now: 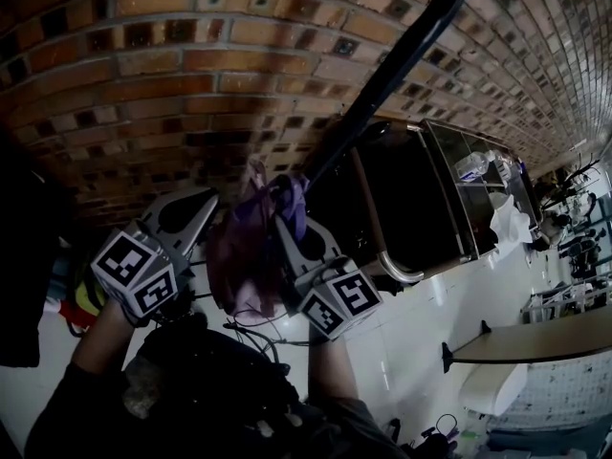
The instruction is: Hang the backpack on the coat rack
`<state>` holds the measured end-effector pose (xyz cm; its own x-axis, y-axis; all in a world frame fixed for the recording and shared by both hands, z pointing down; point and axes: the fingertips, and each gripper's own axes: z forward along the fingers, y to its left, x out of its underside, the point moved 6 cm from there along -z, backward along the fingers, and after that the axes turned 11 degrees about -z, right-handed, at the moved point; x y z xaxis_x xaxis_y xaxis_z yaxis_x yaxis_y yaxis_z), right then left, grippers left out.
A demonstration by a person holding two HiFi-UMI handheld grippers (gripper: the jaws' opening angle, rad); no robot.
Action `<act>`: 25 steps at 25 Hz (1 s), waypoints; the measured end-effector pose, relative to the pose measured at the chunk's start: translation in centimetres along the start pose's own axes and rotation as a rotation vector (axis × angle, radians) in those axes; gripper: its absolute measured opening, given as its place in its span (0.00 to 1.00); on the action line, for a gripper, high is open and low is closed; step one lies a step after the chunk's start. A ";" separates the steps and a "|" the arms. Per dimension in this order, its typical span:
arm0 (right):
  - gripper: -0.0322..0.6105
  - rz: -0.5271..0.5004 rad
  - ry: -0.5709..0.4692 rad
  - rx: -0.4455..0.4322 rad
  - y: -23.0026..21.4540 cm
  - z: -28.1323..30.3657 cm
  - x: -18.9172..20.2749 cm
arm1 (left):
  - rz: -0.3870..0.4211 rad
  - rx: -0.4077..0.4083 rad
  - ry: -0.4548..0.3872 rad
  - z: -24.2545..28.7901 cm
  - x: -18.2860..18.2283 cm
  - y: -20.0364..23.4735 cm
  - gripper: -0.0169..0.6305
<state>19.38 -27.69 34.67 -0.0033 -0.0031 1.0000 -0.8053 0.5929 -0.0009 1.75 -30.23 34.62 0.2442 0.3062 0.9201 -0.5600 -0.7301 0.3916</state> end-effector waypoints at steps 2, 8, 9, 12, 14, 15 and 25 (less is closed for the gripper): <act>0.15 -0.020 0.005 0.011 0.1 -0.1 0.7 | -0.003 -0.001 0.005 -0.3 0.4 -0.2 0.06; 0.15 0.029 -0.018 0.044 0.0 -0.4 3.2 | -0.021 -0.017 0.023 -1.0 1.8 -0.7 0.06; 0.15 0.029 -0.023 0.049 0.0 -0.4 3.4 | -0.023 -0.019 0.024 -1.2 2.0 -0.8 0.07; 0.15 0.017 -0.030 0.065 0.0 -0.4 3.7 | -0.025 -0.025 0.023 -1.6 2.6 -1.2 0.07; 0.15 -0.012 -0.029 0.088 0.2 -0.3 3.9 | -0.026 -0.029 0.018 -2.1 2.9 -1.6 0.06; 0.14 -0.029 -0.031 0.101 0.4 -0.2 4.0 | -0.026 -0.031 0.015 -2.3 3.0 -1.8 0.07; 0.39 -0.084 -0.026 0.149 2.6 -2.9 4.7 | -0.016 -0.042 -0.001 -5.3 4.4 -5.5 0.07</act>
<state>18.94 -23.83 39.42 0.0540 -0.0692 0.9961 -0.8824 0.4636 0.0800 1.73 -21.64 36.52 0.2545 0.3168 0.9137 -0.5890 -0.6986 0.4063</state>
